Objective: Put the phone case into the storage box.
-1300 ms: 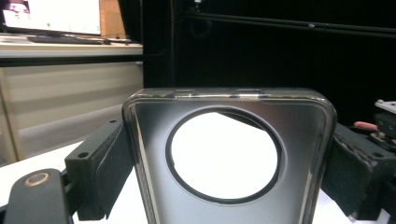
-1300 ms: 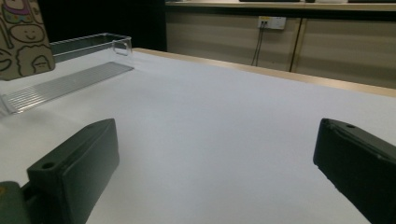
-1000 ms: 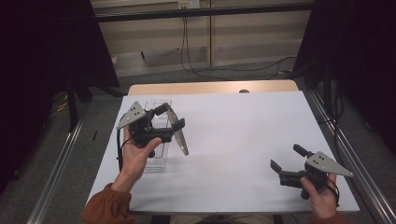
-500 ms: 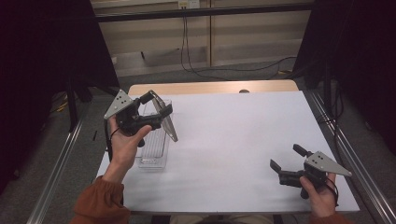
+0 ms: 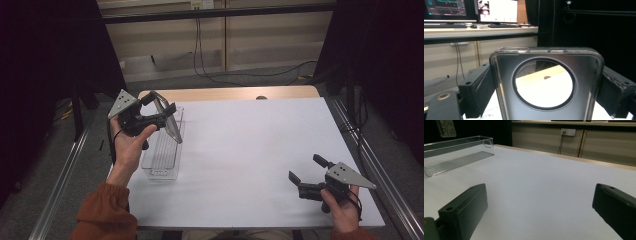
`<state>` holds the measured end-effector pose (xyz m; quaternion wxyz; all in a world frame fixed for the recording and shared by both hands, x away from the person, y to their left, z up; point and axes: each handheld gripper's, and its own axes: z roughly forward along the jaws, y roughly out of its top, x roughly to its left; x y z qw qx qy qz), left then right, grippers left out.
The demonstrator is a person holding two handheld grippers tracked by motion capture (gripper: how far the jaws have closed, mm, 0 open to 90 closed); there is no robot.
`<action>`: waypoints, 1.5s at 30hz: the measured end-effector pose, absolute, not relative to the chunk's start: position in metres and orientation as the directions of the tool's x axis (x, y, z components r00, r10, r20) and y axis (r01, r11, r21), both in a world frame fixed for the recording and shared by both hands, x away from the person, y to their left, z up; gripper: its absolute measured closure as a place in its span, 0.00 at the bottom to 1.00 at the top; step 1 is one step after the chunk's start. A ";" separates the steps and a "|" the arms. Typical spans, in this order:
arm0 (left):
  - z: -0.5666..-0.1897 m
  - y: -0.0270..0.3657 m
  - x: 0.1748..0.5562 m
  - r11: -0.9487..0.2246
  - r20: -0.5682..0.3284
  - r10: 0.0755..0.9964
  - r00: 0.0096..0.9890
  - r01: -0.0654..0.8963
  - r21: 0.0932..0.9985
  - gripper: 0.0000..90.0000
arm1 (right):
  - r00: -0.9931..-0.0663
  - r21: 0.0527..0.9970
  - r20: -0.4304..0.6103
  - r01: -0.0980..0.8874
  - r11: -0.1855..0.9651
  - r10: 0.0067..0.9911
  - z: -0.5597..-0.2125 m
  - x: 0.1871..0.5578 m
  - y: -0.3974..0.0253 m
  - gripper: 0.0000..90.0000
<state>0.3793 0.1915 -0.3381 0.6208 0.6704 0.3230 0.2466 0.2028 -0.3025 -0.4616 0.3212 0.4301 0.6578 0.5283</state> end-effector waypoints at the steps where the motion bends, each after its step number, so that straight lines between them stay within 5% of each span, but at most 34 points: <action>1: -0.337 0.193 0.381 -0.019 -0.068 0.742 0.667 0.122 0.992 0.14 | -0.425 0.971 0.032 0.229 0.073 0.905 -0.462 0.203 -0.302 0.00; 45: -0.362 0.197 0.447 -0.042 -0.068 0.808 0.586 0.172 0.984 0.13 | -0.442 0.972 0.027 0.221 0.080 0.897 -0.462 0.202 -0.301 0.00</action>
